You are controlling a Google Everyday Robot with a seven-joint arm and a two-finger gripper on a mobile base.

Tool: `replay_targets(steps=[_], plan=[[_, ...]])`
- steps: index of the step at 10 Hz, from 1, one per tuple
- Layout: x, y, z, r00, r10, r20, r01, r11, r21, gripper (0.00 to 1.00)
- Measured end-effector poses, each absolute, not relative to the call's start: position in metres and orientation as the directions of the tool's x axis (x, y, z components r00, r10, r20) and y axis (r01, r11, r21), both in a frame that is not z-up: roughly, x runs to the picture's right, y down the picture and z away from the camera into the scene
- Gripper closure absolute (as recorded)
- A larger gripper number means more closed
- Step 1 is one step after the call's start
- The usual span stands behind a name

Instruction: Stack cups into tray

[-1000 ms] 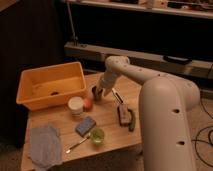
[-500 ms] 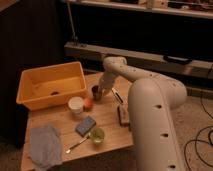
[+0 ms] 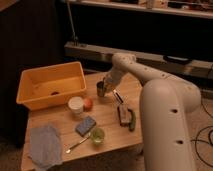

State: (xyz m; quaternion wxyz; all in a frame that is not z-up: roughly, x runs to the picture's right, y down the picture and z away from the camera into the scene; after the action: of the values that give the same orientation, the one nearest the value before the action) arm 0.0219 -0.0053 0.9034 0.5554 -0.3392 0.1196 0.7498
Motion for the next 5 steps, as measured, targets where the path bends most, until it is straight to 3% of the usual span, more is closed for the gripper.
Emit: replay_targets(steps=[3,5], plan=[[0.085,-0.009,0.843,-0.123,0.796,-0.592,-0.917,-0.319,-0.239,0.82],[0.121,0.014,0.805,-0.103,0.820,-0.562,-0.922,-0.291,-0.256,0.82]])
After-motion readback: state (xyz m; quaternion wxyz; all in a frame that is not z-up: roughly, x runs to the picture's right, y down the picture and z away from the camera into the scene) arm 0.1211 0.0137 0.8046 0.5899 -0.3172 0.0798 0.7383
